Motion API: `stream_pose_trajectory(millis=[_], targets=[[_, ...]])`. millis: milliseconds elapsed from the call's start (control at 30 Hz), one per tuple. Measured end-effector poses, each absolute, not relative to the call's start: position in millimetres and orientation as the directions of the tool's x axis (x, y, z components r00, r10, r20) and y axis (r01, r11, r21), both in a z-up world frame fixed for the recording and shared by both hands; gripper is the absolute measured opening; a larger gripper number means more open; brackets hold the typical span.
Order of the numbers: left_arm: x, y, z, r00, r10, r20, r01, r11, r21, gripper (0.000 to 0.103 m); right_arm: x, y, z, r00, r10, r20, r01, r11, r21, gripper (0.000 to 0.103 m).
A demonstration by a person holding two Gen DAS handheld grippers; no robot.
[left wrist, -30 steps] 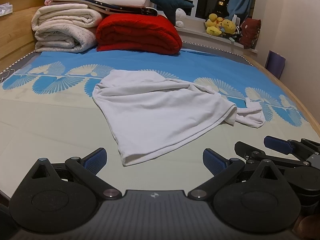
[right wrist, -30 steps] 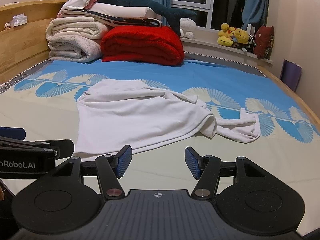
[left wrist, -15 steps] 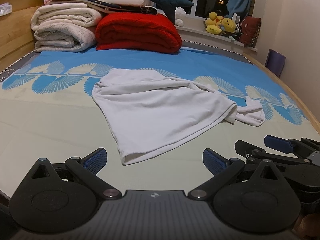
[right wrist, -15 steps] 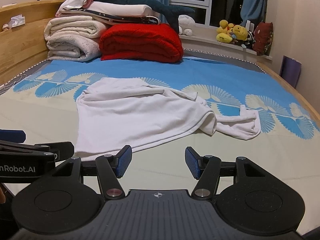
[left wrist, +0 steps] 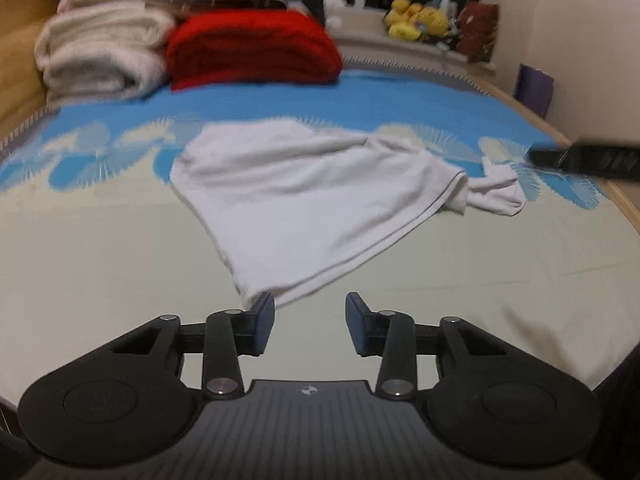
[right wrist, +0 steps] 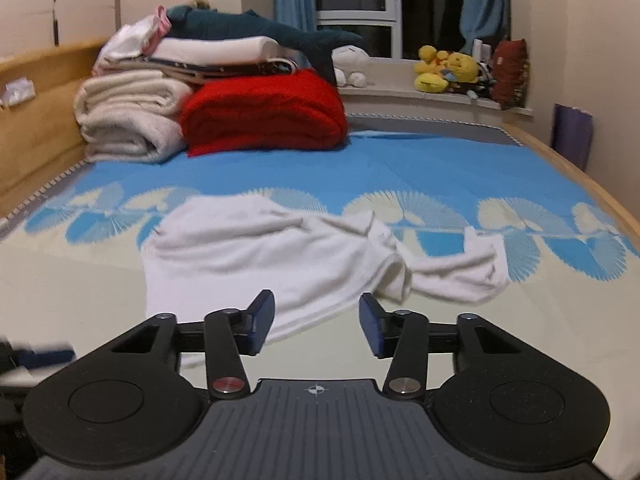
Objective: Fold small clothes
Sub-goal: 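Grasp the shirt hem with the left tool while the right tool grasps another hem edge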
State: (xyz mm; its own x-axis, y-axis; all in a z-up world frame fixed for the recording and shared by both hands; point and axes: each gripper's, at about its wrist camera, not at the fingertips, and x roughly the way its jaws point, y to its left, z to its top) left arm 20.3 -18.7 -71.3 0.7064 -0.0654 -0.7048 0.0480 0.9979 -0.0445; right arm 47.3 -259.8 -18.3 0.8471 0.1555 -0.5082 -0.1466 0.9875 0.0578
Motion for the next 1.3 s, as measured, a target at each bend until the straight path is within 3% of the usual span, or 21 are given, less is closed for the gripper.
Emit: stream_pose_trajectory(millis=[133, 233, 333, 467, 533, 600, 767, 900, 1000, 1167, 1233, 1300], targets=[[55.1, -12.1, -81.4, 0.673, -0.015, -0.74, -0.007, 1.0, -0.026, 0.045, 78.8, -283.3, -6.5, 0.849, 0.208, -0.485, -0.224, 0.974, 0.027, 0.046], [88.3, -2.6, -99.5, 0.628, 0.021, -0.778, -0.087, 0.995, -0.043, 0.057, 94.7, -300.5, -23.4, 0.855, 0.189, -0.484, -0.205, 0.979, 0.019, 0.047], [119.8, 12.1, -126.3, 0.563, 0.057, -0.824, -0.186, 0.981, -0.059, 0.07, 109.0, -311.1, -53.1, 0.784, 0.141, -0.604, -0.158, 0.987, 0.026, 0.047], [150.6, 27.3, -160.4, 0.503, 0.057, -0.863, -0.285, 0.953, -0.103, 0.069, 110.0, -306.4, -47.0, 0.828, 0.123, -0.546, -0.16, 0.987, -0.02, 0.054], [158.1, 32.9, -170.1, 0.503, 0.032, -0.863, -0.297, 0.945, -0.138, 0.061, 113.8, -300.9, -52.0, 0.822, 0.099, -0.561, -0.171, 0.982, -0.077, 0.054], [164.9, 35.4, -174.8, 0.5, 0.004, -0.866, -0.271, 0.95, -0.152, 0.011, 115.7, -299.9, -54.4, 0.816, 0.096, -0.571, -0.181, 0.979, -0.095, 0.054], [157.1, 32.3, -146.0, 0.476, -0.017, -0.879, -0.173, 0.979, -0.112, 0.006, 121.6, -307.6, -54.5, 0.815, 0.058, -0.577, -0.13, 0.988, -0.084, 0.056], [122.6, 39.6, -85.4, 0.532, -0.099, -0.841, 0.055, 0.995, -0.083, 0.006, 130.4, -324.5, -61.0, 0.798, 0.037, -0.601, -0.053, 0.999, -0.01, 0.056], [101.3, 81.0, -68.7, 0.494, -0.018, -0.869, 0.106, 0.994, 0.04, 0.006, 133.7, -335.3, -61.6, 0.79, 0.032, -0.613, -0.003, 0.999, 0.047, 0.056], [88.9, 163.5, -100.8, 0.275, 0.034, -0.961, 0.091, 0.994, 0.061, 0.009, 139.1, -346.9, -69.9, 0.754, 0.041, -0.655, 0.041, 0.993, 0.11, 0.056], [84.0, 176.6, -99.2, 0.318, -0.008, -0.948, 0.094, 0.995, 0.023, 0.018, 145.1, -346.8, -77.6, 0.721, 0.064, -0.69, 0.047, 0.989, 0.141, 0.056], [82.1, 189.1, -101.3, 0.381, -0.065, -0.922, 0.042, 0.998, -0.053, 0.043, 153.2, -341.7, -87.3, 0.683, 0.099, -0.724, 0.037, 0.985, 0.169, 0.056]])
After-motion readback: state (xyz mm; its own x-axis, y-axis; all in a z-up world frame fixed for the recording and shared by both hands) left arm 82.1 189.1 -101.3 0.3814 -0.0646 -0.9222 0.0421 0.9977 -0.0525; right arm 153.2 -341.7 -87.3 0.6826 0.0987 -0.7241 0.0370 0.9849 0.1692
